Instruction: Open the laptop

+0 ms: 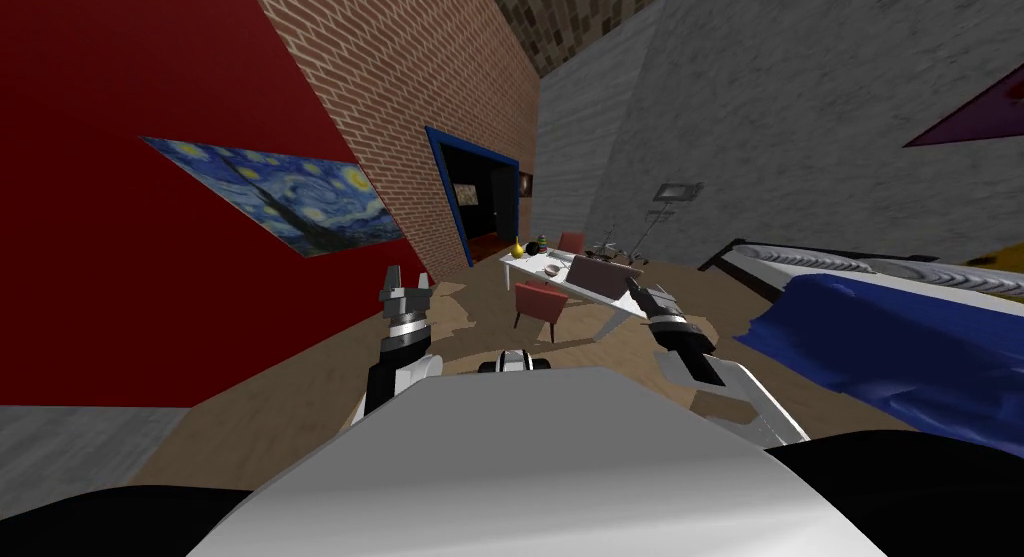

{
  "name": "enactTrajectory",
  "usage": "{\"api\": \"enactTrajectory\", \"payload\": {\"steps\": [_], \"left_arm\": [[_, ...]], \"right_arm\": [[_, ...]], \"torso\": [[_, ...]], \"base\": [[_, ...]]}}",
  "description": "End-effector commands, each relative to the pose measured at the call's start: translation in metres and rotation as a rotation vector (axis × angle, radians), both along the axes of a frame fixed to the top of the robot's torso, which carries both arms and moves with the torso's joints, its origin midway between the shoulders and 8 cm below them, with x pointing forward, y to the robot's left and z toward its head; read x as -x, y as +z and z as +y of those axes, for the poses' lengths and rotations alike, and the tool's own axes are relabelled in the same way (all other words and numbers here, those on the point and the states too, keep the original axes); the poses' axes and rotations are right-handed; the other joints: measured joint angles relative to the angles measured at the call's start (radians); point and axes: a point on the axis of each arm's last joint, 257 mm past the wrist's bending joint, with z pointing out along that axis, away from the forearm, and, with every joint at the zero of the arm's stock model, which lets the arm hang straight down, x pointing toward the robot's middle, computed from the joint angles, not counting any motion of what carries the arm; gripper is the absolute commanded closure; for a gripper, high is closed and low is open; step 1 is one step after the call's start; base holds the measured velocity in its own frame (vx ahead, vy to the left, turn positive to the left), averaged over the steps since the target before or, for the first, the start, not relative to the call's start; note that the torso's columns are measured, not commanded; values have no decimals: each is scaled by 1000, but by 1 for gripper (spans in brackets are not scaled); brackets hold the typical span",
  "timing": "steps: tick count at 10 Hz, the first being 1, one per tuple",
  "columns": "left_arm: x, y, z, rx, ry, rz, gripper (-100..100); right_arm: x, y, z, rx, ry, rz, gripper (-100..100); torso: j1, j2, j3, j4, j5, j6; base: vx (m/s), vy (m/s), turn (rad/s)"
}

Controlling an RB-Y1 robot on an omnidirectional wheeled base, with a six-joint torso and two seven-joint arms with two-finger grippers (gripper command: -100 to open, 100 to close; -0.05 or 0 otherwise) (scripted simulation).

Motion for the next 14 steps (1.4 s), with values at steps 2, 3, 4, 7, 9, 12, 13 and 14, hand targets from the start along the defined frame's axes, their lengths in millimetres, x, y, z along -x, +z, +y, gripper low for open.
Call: {"api": "enactTrajectory", "payload": {"steps": [2, 3, 4, 7, 9, 12, 13, 14], "left_arm": [[0, 0, 0, 0, 0, 0, 0], [0, 0, 0, 0, 0, 0, 0], [0, 0, 0, 0, 0, 0, 0], [0, 0, 0, 0, 0, 0, 0], [0, 0, 0, 0, 0, 0, 0], [0, 0, 0, 0, 0, 0, 0], [0, 0, 0, 0, 0, 0, 0], [0, 0, 0, 0, 0, 0, 0]], "right_arm": [[15, -6, -36, 118, -107, 73, -100], [24, -9, -61, 172, -172, 115, -100], [24, -9, -61, 186, -176, 121, -100], [47, -15, -109, 296, -308, 216, -100], [59, -18, -132, 353, -376, 271, -100], [73, -22, -153, 414, -443, 333, -100], [88, -26, -174, 441, -503, 382, -100], [88, -26, -174, 458, -506, 391, -100]], "torso": [[0, -1, 0, 0, 0, 0], [0, 0, 0, 0, 0, 1], [0, 0, 0, 0, 0, 0], [-1, 2, 1, 0, 0, 1], [0, 1, 0, 0, 0, 1], [0, 0, 0, 0, 0, 0], [0, 1, 0, 0, 0, 1], [-1, 0, 0, 0, 0, 0]], "base": [[61, 62, 132], [75, 62, 211], [55, 50, 91], [47, 47, 179], [56, 39, 160], [63, 28, 162], [70, 18, 211], [56, 8, 118]]}}
